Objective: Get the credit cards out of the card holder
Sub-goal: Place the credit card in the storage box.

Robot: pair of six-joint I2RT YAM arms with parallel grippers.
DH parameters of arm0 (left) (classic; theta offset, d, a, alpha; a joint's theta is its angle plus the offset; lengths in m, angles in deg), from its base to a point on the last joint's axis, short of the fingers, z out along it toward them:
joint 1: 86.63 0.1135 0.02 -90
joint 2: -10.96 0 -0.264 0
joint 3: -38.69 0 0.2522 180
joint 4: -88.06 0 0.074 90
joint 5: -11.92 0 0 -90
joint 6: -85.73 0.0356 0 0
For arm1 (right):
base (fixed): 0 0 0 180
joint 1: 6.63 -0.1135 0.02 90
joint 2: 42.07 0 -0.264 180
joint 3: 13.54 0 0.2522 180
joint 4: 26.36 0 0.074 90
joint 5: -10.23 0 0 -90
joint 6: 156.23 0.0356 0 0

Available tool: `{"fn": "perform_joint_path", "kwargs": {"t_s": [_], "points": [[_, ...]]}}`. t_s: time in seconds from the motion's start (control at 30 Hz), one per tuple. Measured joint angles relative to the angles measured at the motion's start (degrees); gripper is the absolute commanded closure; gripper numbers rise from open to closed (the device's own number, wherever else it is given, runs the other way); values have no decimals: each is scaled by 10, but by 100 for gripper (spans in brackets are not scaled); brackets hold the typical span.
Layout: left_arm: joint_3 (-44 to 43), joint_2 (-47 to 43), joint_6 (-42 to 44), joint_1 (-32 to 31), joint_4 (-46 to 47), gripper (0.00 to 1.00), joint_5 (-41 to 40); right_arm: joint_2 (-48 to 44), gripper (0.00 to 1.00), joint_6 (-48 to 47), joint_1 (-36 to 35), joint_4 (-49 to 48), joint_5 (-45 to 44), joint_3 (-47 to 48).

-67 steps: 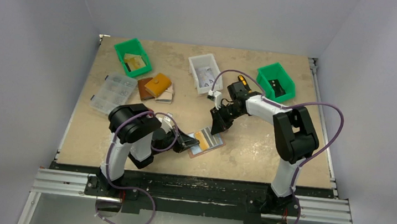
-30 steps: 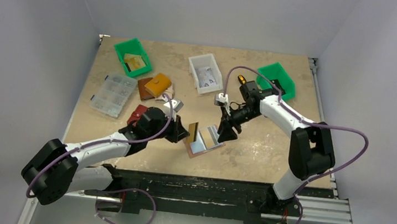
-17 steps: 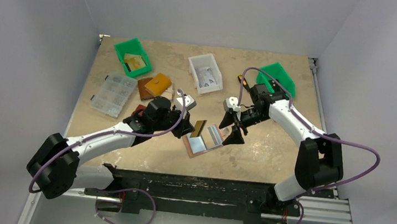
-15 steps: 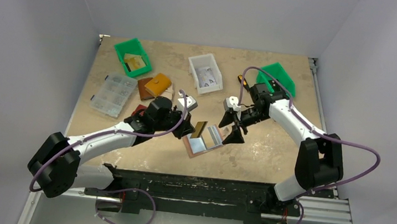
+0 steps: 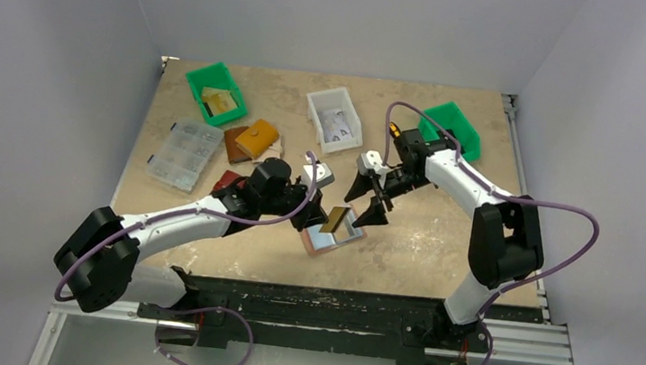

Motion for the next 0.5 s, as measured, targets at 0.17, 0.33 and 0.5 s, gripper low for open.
{"fn": "perform_joint_path", "kwargs": {"t_s": [0.17,0.33,0.5], "points": [[0,8,-7,-2,21,100,12,0,58,16,-23,-11,-1,-2],[0,17,-20,-5,30,100,19,5,100,23,-40,-12,-12,-2],[0,18,-63,-9,31,78,9,9,100,-19,-41,19,-14,3]]}}
